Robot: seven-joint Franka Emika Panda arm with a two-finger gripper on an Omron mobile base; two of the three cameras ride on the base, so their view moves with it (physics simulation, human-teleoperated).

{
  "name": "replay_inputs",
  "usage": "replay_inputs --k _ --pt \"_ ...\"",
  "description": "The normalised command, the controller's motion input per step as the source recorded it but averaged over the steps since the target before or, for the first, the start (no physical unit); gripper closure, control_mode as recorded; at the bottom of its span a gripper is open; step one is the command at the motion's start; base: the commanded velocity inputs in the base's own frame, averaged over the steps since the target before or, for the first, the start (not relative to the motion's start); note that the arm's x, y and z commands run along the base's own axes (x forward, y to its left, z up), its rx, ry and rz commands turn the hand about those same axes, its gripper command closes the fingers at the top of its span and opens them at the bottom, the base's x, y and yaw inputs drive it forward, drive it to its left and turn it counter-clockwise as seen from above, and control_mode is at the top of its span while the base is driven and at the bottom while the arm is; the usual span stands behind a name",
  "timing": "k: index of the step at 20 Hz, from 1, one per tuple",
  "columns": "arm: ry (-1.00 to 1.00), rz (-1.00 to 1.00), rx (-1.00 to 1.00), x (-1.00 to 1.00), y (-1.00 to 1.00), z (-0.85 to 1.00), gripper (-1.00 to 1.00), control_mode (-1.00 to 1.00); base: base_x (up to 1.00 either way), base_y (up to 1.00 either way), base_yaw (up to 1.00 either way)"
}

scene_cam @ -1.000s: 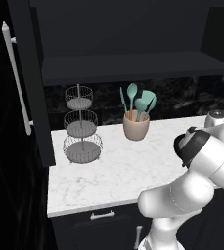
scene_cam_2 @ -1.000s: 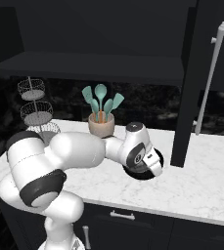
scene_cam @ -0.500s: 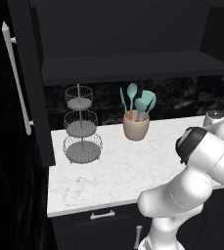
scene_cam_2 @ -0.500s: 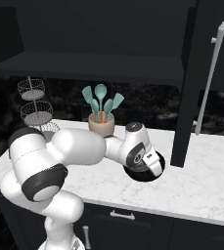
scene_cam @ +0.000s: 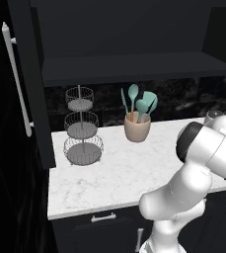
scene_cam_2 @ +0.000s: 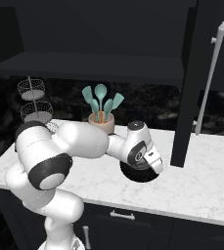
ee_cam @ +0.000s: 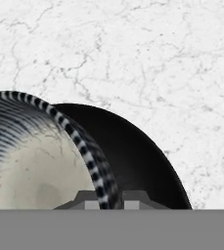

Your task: Pick up the bowls on the counter and stack them on top of one another in the open cabinet. Place the smaller bowl on top of the larger bowl.

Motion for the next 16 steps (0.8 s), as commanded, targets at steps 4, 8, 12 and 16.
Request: replay_inputs --k 4,8,12,16 --pt "0.00 0.00 0.00 0.00 -0.02 0.00 -1.00 -1.00 0.00 0.00 0.00" --pt "0.00 0.00 0.00 0.00 0.00 0.00 -1.00 -1.00 0.00 0.00 0.00" --pt "0.00 0.00 0.00 0.00 0.00 0.00 -1.00 -1.00 0.00 0.00 0.00" --pt "0.00 0.00 0.00 -0.14 -0.05 0.01 -1.00 -1.00 0.00 0.00 0.00"
